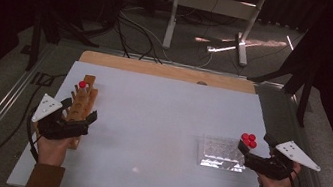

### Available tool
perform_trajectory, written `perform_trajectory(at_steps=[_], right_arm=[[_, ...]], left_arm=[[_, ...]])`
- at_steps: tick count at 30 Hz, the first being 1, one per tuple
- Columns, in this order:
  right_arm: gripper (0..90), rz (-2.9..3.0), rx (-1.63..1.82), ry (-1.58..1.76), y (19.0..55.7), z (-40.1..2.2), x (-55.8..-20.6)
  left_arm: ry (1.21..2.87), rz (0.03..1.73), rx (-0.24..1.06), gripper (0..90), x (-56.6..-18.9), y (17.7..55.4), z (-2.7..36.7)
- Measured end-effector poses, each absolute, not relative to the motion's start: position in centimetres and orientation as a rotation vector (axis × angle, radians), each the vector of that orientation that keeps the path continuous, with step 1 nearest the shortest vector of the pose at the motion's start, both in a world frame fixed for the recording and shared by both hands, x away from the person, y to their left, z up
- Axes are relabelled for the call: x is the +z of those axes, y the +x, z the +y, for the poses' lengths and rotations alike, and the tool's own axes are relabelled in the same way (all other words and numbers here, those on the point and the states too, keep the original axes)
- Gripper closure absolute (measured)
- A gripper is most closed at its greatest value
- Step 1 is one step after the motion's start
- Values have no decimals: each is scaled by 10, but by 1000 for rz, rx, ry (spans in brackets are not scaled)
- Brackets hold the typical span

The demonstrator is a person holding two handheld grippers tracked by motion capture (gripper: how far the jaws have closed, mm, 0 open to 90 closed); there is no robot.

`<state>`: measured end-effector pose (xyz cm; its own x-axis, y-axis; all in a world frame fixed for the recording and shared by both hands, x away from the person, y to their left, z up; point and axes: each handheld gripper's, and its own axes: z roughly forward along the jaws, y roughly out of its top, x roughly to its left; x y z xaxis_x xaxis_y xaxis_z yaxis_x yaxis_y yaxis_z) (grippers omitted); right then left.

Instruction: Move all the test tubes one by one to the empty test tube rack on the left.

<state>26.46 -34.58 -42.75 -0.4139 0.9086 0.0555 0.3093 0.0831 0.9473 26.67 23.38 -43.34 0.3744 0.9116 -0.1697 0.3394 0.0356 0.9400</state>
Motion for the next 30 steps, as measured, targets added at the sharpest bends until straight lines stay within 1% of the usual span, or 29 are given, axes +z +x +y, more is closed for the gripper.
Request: perform_trajectory(at_steps=[5,6,11,19,24,30], right_arm=[[103,1805,1339,1207,263,-358,-437],[152,1806,1349,1206,263,-361,-439],[263,1828,1341,1193,261,-372,-448],[482,1866,1300,1173,261,-377,-461],[588,1885,1269,1178,262,-377,-469],[683,1912,1240,1174,265,-375,-475]], left_arm=[[1522,1172,648,8,-433,266,234],[1523,1173,650,8,-433,266,234],[1524,1181,648,8,-435,265,235],[1528,1180,647,8,-436,266,233],[1524,1183,655,8,-436,265,234],[1525,1189,655,8,-437,266,234]])
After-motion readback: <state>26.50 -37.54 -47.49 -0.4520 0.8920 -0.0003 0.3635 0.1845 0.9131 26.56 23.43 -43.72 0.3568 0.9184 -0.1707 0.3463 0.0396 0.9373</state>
